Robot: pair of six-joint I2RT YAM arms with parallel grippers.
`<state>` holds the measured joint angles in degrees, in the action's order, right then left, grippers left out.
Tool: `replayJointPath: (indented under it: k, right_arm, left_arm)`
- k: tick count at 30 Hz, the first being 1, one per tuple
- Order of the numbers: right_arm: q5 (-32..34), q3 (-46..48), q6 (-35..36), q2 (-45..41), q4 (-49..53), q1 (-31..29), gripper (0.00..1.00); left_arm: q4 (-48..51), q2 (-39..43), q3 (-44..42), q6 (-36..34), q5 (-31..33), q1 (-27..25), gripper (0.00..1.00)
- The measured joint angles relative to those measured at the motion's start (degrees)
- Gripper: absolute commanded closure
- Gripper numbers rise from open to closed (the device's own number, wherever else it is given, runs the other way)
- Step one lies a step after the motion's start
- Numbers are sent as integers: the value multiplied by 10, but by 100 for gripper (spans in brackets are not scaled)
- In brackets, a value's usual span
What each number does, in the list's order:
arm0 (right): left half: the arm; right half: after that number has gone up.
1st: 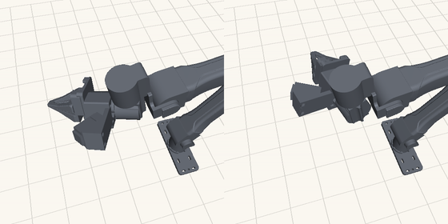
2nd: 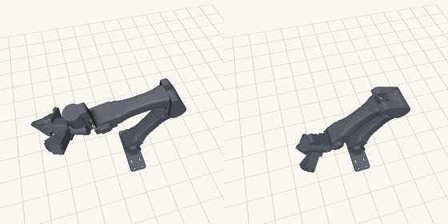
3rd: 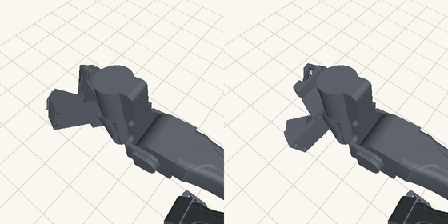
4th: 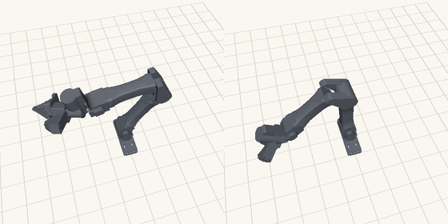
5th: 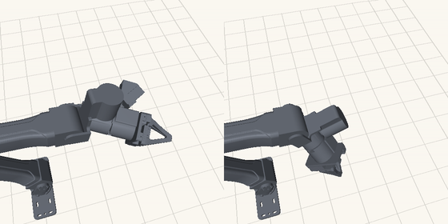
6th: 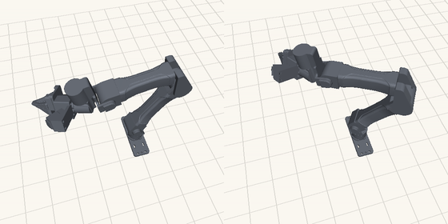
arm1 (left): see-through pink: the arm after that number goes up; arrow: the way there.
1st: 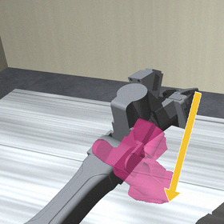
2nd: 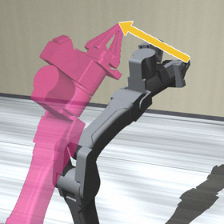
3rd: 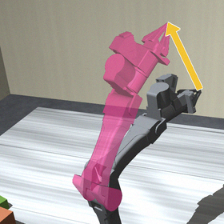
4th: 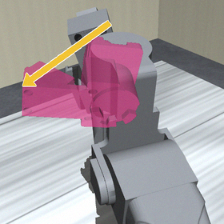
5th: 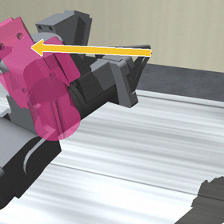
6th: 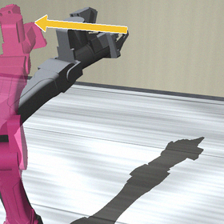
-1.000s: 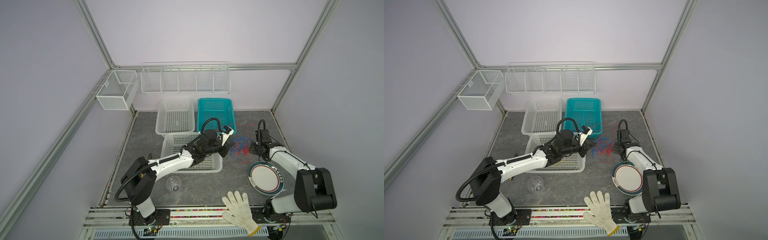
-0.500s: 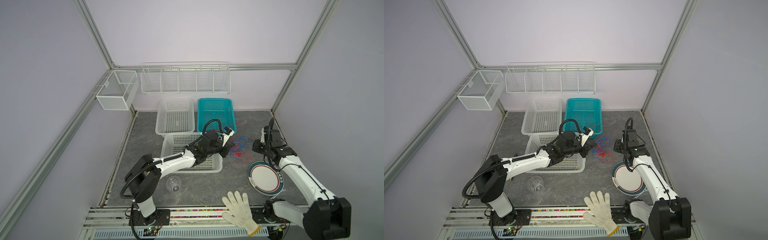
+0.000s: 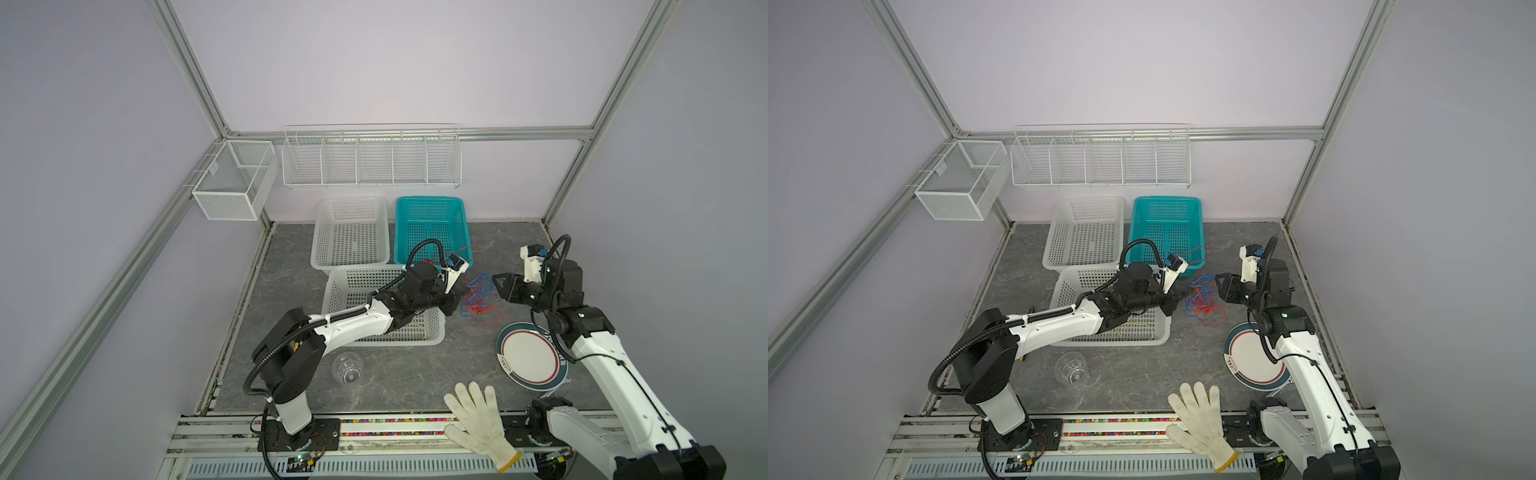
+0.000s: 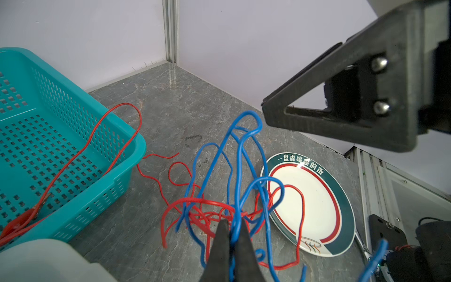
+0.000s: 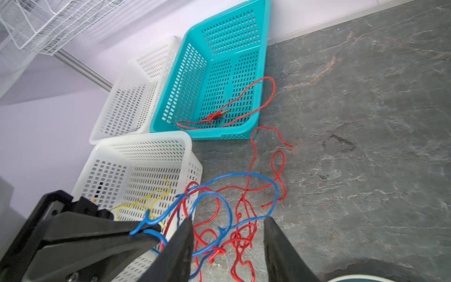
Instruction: Untangle the cables
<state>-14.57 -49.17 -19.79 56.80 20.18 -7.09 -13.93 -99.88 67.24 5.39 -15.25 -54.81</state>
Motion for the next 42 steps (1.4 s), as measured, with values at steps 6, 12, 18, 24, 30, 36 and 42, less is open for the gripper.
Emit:
replayJointPath:
  k: [6,12,18,24,30,36,42]
  right_arm:
    - [-32,0,-11,36,-21,0,53]
    - [-39,3,-15,54,-30,0,60]
    - [-68,12,-36,63,-71,0,81]
    - [-86,12,-52,82,-109,-2,93]
    - [-86,12,-46,81,-106,-5,93]
    - [-69,12,-20,61,-80,-6,93]
    - [-67,12,10,27,-63,-6,93]
  left_arm:
    - [-6,0,0,0,0,0,100]
    - [-9,0,0,2,0,0,100]
    - [-16,0,0,6,-15,0,100]
    - [-7,0,0,6,-17,1,100]
    - [7,0,0,0,-17,1,91]
    - [28,0,0,-9,-18,1,50]
    - [37,-2,0,-19,-13,0,36]
